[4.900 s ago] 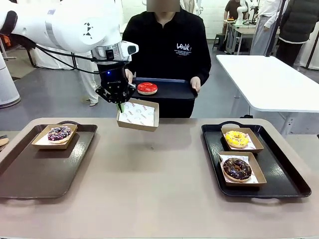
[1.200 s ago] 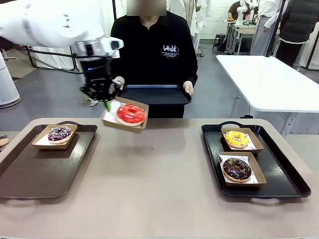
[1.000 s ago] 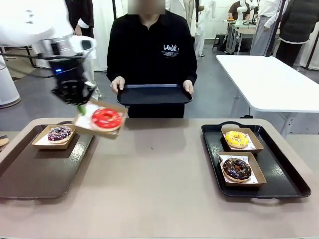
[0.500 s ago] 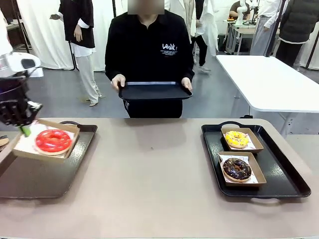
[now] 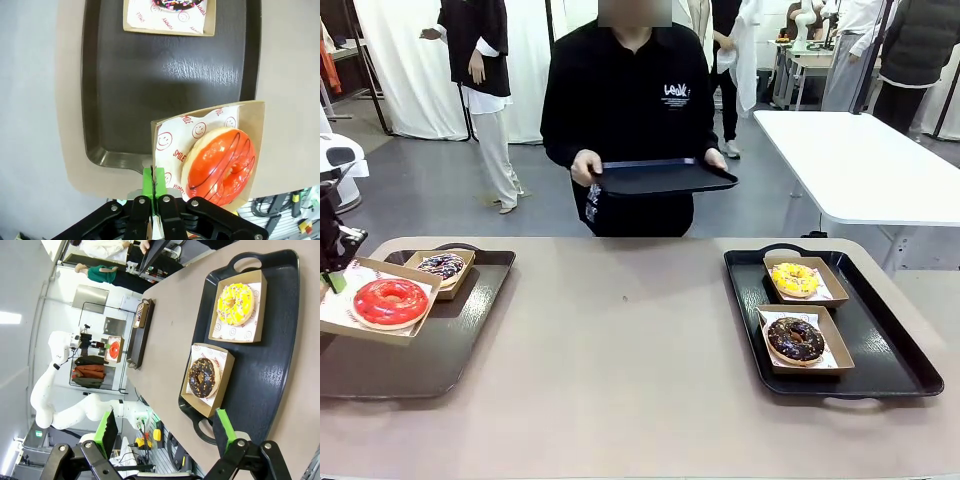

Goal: Individually package the donuts and arrange them on the tray.
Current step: Place the picked Paper togo box on the Handle tray.

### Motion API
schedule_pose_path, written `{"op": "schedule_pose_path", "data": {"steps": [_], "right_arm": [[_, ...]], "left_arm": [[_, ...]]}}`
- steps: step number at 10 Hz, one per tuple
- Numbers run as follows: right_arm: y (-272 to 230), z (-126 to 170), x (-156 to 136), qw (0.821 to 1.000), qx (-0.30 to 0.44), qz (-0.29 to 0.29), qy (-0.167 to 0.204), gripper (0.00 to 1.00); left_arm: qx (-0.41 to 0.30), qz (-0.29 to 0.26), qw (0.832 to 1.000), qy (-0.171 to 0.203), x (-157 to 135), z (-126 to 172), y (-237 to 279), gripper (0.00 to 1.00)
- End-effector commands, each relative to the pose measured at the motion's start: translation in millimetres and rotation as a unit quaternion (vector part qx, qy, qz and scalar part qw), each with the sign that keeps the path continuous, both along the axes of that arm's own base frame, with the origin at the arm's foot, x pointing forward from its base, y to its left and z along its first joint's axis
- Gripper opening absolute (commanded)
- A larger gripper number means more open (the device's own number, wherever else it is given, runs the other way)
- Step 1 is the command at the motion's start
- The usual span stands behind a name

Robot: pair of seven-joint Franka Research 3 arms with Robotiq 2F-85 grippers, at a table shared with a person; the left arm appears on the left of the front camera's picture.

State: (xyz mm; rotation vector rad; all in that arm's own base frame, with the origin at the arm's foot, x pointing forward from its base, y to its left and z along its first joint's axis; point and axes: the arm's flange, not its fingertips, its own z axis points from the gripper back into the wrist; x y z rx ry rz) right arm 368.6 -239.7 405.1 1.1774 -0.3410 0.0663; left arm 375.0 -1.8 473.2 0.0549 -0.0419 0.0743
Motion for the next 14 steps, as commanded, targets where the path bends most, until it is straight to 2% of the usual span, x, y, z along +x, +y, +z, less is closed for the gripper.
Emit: {"op": "schedule_pose_path", "data": {"steps": [1,7,10,14], "right_arm": [[1,0,-1,1.000,0.003,0.001,-0.001,1.00],[1,0,-1,1.000,0.003,0.001,-0.001,1.00],[1,0,-1,1.000,0.003,0.001,-0.001,1.00],[1,0,-1,1.000,0.003,0.001,-0.001,1.00]], "left_arm": [[-0.008,0.012,1.000,0.004,-4,4,1,0.01],[-0.002,0.004,1.000,0.002,-1,1,1,0.01],[0.016,-0.024,1.000,0.008,34,-34,-6,0.01],[0.024,-0.044,0.999,0.016,52,-74,-10,0.01]]}}
